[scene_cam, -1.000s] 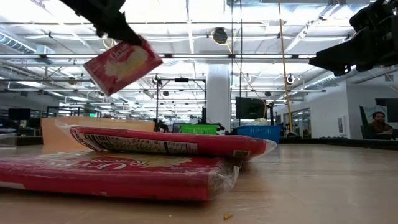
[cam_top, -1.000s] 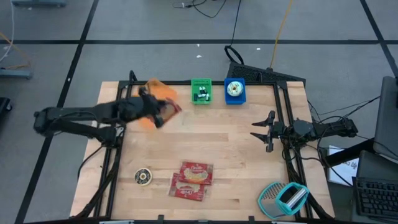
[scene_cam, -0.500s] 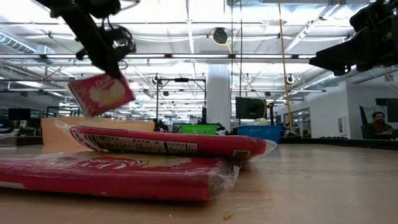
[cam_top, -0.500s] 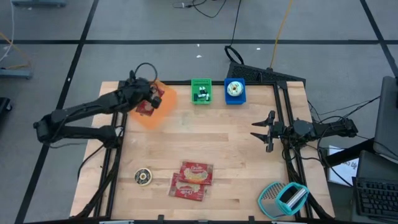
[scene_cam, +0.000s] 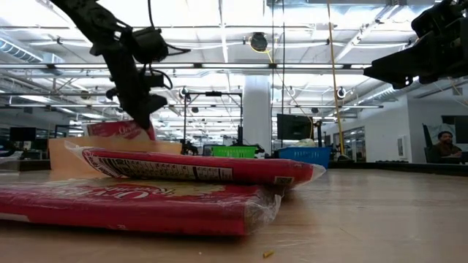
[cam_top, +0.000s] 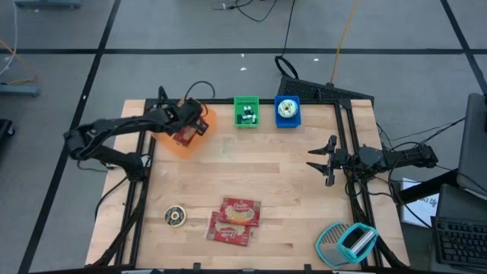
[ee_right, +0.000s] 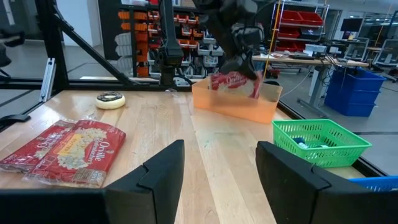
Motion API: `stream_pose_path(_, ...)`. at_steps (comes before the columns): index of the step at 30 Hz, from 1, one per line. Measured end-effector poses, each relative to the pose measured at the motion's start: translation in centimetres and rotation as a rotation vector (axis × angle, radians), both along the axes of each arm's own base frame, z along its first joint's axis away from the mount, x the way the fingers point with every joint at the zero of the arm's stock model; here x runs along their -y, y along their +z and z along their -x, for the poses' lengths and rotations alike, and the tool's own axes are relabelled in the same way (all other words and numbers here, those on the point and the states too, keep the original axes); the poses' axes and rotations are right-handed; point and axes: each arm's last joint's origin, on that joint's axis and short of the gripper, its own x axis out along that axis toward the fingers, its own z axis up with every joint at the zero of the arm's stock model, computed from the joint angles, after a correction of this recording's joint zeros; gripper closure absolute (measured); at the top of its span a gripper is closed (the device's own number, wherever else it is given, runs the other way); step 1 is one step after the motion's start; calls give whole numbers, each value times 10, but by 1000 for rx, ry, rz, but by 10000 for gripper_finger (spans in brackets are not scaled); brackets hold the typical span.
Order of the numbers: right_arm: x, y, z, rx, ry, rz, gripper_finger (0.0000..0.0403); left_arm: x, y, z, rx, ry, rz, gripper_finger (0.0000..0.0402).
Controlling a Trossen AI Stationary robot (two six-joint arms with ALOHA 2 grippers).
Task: Pick & Place Food Item
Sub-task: Put the red popcorn bag into the orange bin
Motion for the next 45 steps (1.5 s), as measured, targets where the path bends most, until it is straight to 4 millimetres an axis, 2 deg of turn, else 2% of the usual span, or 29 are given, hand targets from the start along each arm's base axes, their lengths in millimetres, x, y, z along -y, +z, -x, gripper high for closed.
stream_pose_path(6,0,0,0,0,0,0,216,-2,-6,-2,-32,-11,12,382)
stream_pose_path(10,0,0,0,0,0,0,216,-2,-6,-2,-54,-34,4,379)
stream_pose_path(23,0,0,0,0,0,0,216,-2,-5,-3,-88,-63,-12,221)
stream_pose_path(26,0,0,0,0,0,0,216,-1,3,-6,-71,-79,-30,202)
stream_pose_path(29,0,0,0,0,0,0,216,1,20,-13,-8,-88,-58,191)
stream_pose_path(33,0,0,0,0,0,0,216,12,46,-22,125,-180,-46,189)
stream_pose_path(38,0,0,0,0,0,0,216,32,64,-34,304,-367,53,200)
stream_pose_path(42,0,0,0,0,0,0,216,52,66,-43,426,-523,221,208)
stream_pose_path(45,0,0,0,0,0,0,216,75,62,-53,445,-677,343,211)
